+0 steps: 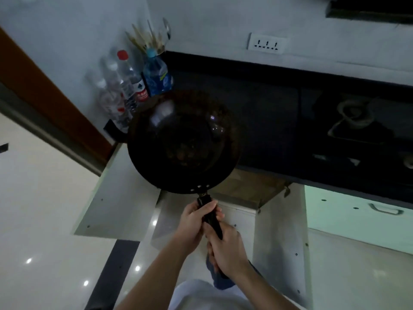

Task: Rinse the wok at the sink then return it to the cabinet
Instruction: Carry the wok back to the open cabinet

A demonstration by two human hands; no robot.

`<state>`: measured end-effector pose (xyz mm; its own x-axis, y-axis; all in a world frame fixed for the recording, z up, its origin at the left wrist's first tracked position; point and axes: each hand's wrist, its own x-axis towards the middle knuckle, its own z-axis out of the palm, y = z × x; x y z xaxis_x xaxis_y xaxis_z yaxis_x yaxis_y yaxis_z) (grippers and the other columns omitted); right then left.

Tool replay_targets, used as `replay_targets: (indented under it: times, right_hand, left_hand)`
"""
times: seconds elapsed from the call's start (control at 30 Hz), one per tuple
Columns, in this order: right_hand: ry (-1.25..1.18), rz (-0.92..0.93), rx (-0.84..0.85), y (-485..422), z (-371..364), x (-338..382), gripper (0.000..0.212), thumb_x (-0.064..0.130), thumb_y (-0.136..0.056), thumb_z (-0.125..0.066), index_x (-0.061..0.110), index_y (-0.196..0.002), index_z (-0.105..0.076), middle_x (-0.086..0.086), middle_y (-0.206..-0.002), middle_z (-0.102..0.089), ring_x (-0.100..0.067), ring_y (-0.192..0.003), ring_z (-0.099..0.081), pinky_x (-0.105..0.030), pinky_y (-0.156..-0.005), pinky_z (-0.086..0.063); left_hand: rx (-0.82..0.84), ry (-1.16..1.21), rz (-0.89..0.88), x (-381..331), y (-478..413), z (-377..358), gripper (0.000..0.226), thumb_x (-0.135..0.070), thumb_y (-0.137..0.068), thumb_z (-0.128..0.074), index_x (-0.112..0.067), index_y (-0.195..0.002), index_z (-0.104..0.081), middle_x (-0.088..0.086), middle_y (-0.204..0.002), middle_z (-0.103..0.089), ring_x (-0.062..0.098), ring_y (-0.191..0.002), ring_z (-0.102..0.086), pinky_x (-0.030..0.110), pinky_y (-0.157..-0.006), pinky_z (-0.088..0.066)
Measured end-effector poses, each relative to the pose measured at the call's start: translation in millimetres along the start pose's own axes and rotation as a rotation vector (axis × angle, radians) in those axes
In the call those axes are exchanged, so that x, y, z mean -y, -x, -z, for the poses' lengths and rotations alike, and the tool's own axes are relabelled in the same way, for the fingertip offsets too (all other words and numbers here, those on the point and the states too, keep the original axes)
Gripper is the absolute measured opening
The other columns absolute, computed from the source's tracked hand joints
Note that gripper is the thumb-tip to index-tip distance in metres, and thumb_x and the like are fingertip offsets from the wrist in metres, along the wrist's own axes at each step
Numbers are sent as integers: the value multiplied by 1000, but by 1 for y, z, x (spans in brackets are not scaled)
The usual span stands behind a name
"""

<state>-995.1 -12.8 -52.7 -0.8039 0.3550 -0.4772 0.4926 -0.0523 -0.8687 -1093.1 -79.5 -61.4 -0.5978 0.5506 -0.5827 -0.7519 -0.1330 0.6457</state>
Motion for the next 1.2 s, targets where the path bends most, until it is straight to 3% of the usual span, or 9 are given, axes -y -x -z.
replay_targets:
  times: [0.3, 0.57, 0.77, 0.87, 1.0, 1.2]
  right_hand:
    - [3, -62, -140, -90, 70, 38, 30, 41, -98, -50, 20, -79, -60, -4, -51, -58, -20, -37, -50, -35, -43, -43]
    - [-138, -111, -185, -131, 105, 55, 31, 30, -99, -50, 11, -76, -56, -7, -49, -53, -22, -35, -44, -35, -40, -38]
    - [-141, -125, -247, -150, 108, 69, 31, 25, -101, -49, 8, -76, -58, -5, -49, -54, -16, -35, -45, -28, -36, -38]
    - [-115, -124, -288, -161, 104, 72, 31, 29, -99, -51, 9, -76, -60, -2, -49, -56, -16, -39, -50, -34, -41, -43]
    - [-83, -167, -360, -174, 92, 75, 36, 48, -90, -51, 17, -75, -62, -3, -55, -62, -16, -46, -56, -43, -51, -52]
    - [-115, -215, -418, -184, 73, 82, 35, 43, -96, -53, 16, -79, -64, -14, -61, -65, -16, -47, -57, -45, -50, -53]
  left_hand:
    - [50, -69, 74, -41, -105, -77, 11, -4, -93, -58, 0, -103, -57, 13, -79, -59, 19, -66, -61, 26, -65, -53]
    - [81, -157, 132, -55, -159, -108, 11, -8, -91, -63, 0, -98, -64, 11, -80, -64, 19, -69, -64, 31, -72, -51]
    - [105, -177, 199, -66, -185, -111, 15, -10, -89, -66, -1, -101, -66, 10, -82, -66, 19, -74, -65, 30, -72, -52]
    - [104, -197, 231, -73, -195, -110, 17, -11, -89, -65, 0, -103, -67, 10, -83, -67, 19, -75, -66, 29, -72, -53]
    - [123, -237, 259, -85, -208, -105, 18, -13, -88, -67, -1, -102, -69, 9, -84, -68, 18, -75, -67, 29, -71, -52]
    - [141, -258, 317, -94, -218, -94, 12, -9, -92, -62, -1, -98, -68, 7, -79, -68, 17, -73, -68, 27, -70, -53]
